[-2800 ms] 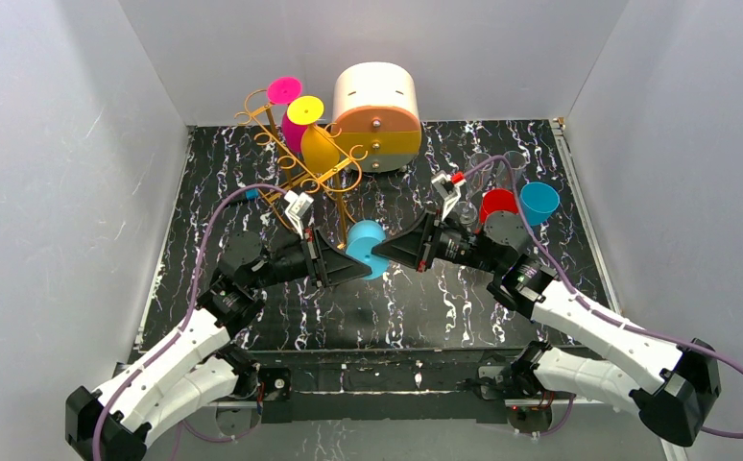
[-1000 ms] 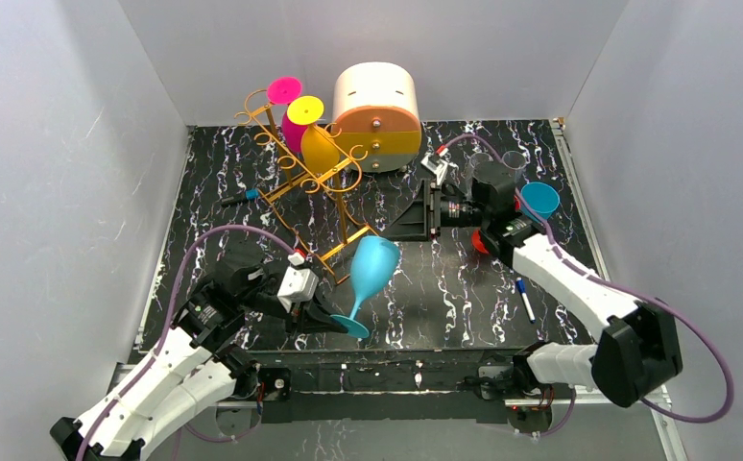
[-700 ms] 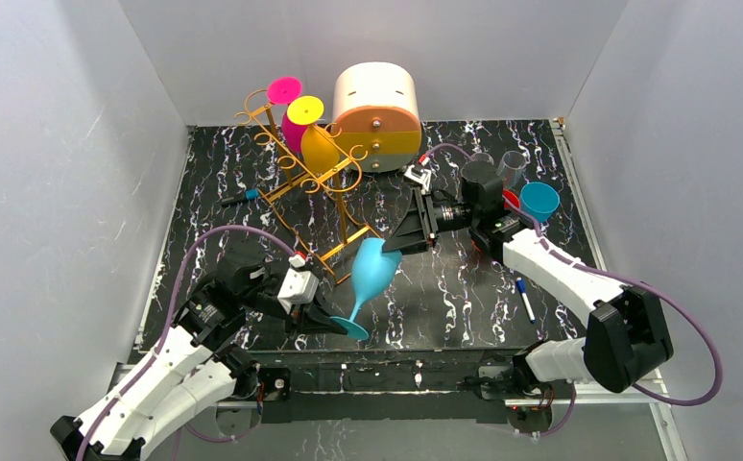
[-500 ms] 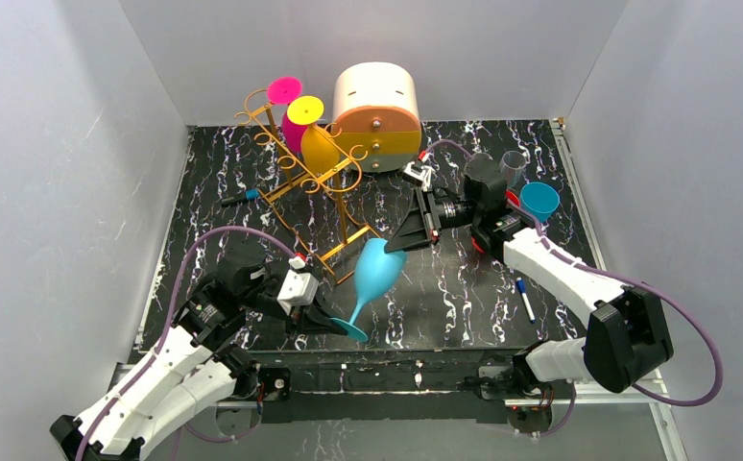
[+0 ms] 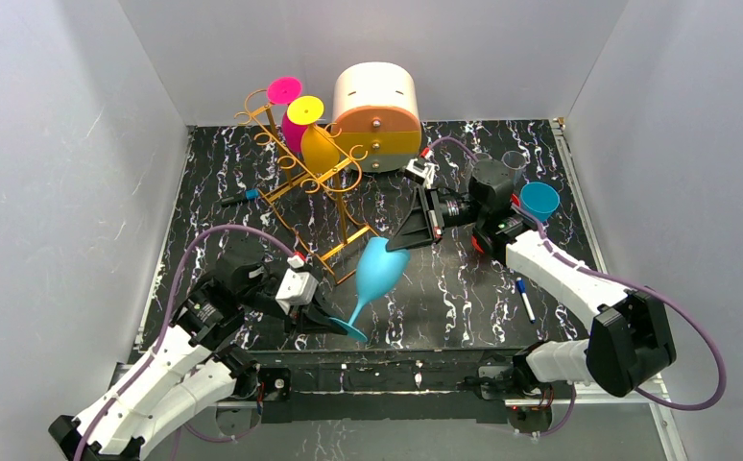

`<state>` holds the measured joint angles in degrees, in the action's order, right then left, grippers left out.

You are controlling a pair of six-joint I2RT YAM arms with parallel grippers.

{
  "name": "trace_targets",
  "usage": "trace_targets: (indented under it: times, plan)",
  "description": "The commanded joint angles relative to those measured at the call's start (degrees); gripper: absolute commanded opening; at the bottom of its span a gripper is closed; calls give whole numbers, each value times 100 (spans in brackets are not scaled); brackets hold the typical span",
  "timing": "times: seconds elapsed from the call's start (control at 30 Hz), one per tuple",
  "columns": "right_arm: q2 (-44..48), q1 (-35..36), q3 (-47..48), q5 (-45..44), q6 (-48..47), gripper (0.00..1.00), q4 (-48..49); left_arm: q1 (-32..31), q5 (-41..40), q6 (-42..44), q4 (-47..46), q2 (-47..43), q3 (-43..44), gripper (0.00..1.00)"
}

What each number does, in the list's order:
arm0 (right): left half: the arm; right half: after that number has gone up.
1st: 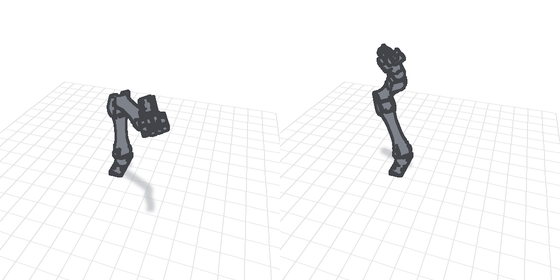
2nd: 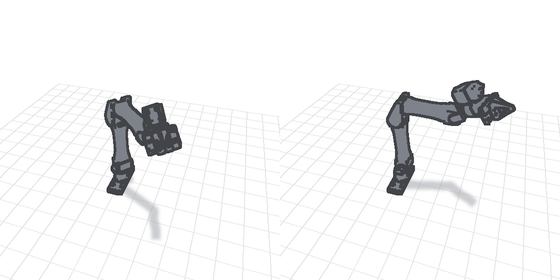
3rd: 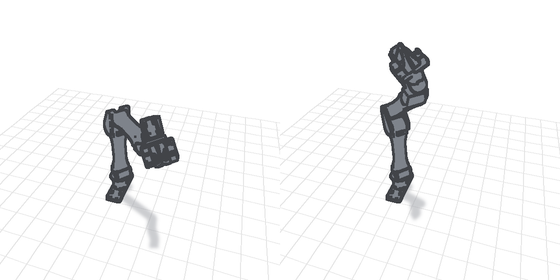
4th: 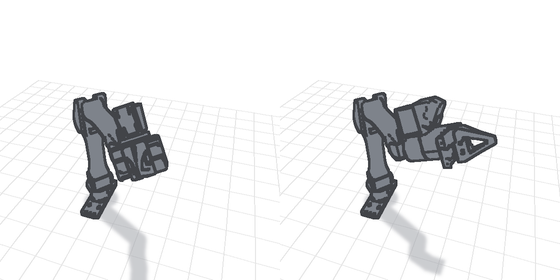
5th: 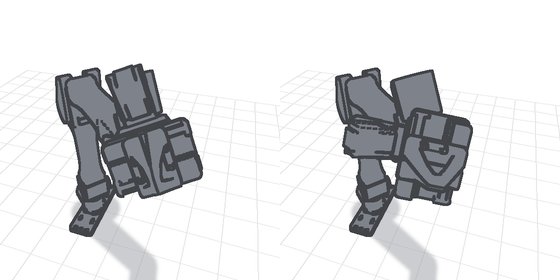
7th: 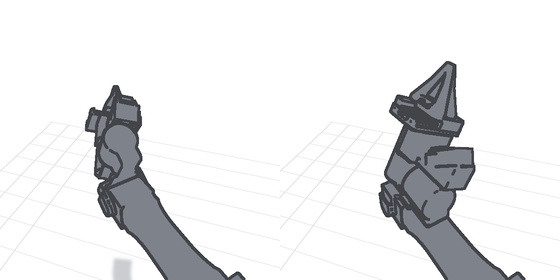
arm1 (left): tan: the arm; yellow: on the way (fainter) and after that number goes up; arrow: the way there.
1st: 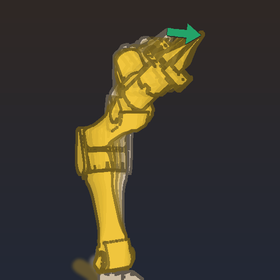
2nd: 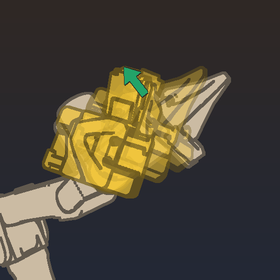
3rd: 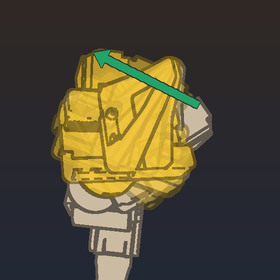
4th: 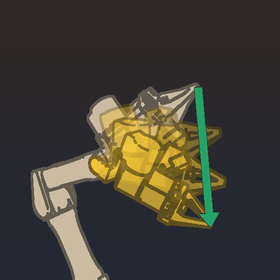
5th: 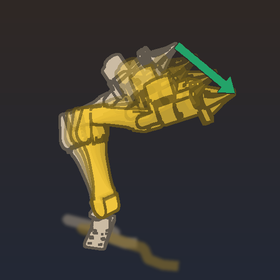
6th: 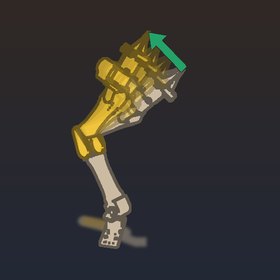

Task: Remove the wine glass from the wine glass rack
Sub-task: Place the wine glass at the center of the board.

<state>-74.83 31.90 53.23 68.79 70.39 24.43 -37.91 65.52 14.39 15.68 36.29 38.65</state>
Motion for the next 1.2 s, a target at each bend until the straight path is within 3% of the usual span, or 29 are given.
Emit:
trace_targets:
  times: [0.0, 0.17, 0.4, 0.63, 0.9, 1.03, 1.17]
  plan:
    - [214, 53, -76, -47, -87, 1, 337, -14, -115, -326, 158, -21, 387, 4]
    - [235, 49, -67, -65, -93, 1, 358, -15, -508, -558, 164, -188, 285, 20]
    - [304, 54, -37, -152, -259, 1, 102, -12, -485, -666, 205, -303, 279, 33]
    - [346, 54, 403, -730, -1494, 1, -1641, -13, -747, -666, 248, -383, 341, 47]
    - [503, 55, 710, -1394, -2331, 1, -2969, -14, -1172, -674, 257, -427, 423, 65]
    - [693, 56, 958, -2237, -2949, 1, -3714, -12, -1653, -664, 337, -465, 553, 67]
    - [904, 56, 1168, -3316, -3328, 1, -4295, -14, -2363, -694, 382, -569, 681, 82]
